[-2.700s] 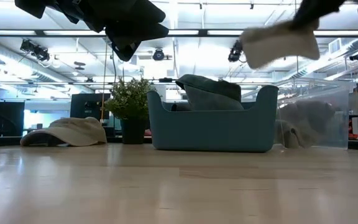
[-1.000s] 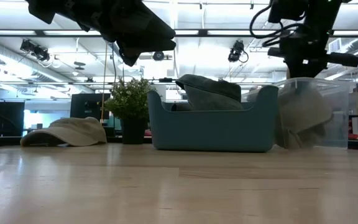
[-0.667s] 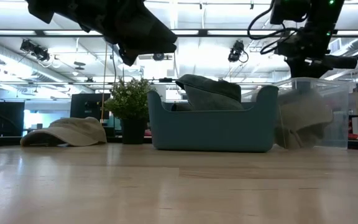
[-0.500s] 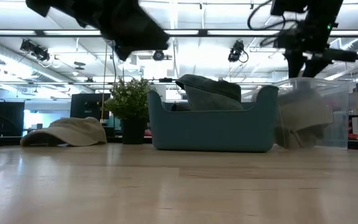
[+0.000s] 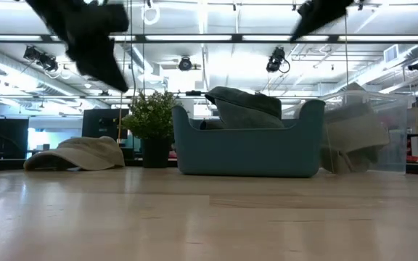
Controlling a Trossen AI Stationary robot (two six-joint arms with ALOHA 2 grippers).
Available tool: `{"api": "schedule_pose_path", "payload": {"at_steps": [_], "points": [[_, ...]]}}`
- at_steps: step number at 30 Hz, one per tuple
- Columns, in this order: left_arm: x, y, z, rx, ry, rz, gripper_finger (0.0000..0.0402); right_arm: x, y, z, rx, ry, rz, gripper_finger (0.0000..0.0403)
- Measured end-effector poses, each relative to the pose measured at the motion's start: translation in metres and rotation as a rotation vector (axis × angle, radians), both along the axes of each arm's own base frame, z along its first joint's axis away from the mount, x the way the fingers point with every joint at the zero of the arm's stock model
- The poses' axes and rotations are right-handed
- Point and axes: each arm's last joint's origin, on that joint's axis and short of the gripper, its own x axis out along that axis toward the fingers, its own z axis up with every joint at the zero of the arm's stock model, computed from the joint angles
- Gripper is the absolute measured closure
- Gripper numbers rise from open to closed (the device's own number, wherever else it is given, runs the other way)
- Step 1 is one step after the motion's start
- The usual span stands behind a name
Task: Pick & Place hat
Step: Put the brown cap into the transparent bin
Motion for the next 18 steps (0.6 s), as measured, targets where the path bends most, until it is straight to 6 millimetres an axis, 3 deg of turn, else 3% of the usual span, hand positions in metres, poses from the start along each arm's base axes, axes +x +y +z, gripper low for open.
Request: {"api": "schedule_pose_path", "payload": {"at_steps": [7,13,18], "points": [[-0.018,0.044,-0.010,0.060,0.116,0.430,0.0282,0.024,0.012,0.008,0.169,-0.207,0.017,0.0229],[-0.029,0.088,-0.010,0.062,0.153,0.649,0.0282,0.046,0.014,-0.012,0.147,-0.126,0.035,0.0229],[-0.038,0.116,-0.014,-0.039,0.169,0.747,0.0282,0.064,0.015,-0.035,0.141,-0.027,0.030,0.0229]]}}
